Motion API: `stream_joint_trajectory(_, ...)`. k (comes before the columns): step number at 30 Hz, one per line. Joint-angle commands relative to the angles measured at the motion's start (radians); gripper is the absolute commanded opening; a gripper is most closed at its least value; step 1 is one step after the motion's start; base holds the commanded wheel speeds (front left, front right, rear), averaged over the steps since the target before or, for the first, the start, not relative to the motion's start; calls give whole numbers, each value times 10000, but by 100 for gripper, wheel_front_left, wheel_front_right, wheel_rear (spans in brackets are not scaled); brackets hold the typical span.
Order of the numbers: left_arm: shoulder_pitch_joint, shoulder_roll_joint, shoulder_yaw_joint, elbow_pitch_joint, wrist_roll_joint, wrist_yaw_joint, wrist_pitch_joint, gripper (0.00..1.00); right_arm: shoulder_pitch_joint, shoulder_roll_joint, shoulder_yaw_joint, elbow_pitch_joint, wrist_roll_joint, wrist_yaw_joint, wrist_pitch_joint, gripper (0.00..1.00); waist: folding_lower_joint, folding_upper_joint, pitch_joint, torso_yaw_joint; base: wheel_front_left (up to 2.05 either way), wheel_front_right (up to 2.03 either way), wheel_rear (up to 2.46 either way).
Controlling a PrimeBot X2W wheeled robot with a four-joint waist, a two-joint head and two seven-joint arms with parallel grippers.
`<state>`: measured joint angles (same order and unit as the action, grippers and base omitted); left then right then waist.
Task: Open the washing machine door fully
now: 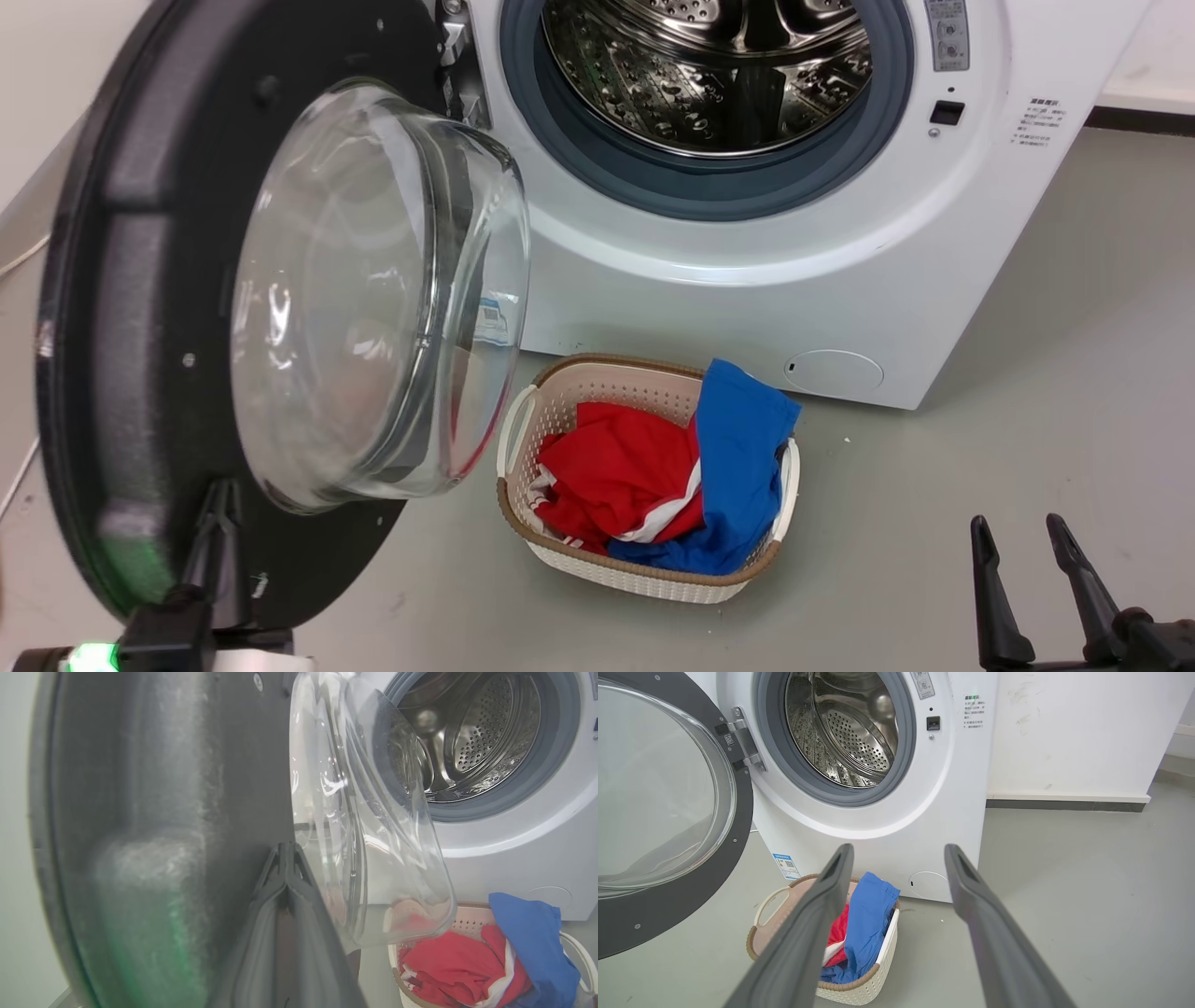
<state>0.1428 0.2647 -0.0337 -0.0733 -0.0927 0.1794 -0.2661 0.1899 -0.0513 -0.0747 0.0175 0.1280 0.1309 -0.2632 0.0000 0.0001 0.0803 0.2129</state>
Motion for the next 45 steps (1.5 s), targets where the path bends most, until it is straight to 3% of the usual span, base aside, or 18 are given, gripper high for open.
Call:
stream_joint_trajectory(1, -149, 24, 325, 65, -52, 152, 29, 0, -142, 21, -14, -49, -84, -2, -22, 100, 0, -1, 66, -27, 0, 0, 0)
stream_joint_trajectory(10, -502, 57, 1605, 274, -257, 299, 27, 0, -291, 21, -33, -90, -203, -2, -20, 100, 0, -1, 389, -91, 0, 0, 0)
stream_joint_trajectory(25, -1691, 280, 3413, 1436, -627, -189, 27, 0, -582, 21, -28, -96, -373, -2, -20, 100, 0, -1, 862, -319, 0, 0, 0)
stream_joint_trajectory(36, -2395, 491, 4516, 2526, -706, -709, 29, 0, -699, 21, -87, -132, -427, -2, -20, 100, 0, -1, 1164, -443, 0, 0, 0)
stream_joint_trajectory(45, -3408, 1097, 5186, 3905, -778, -1322, 28, 0, -893, 21, -18, -105, -531, -2, -20, 100, 0, -1, 1401, -510, 0, 0, 0)
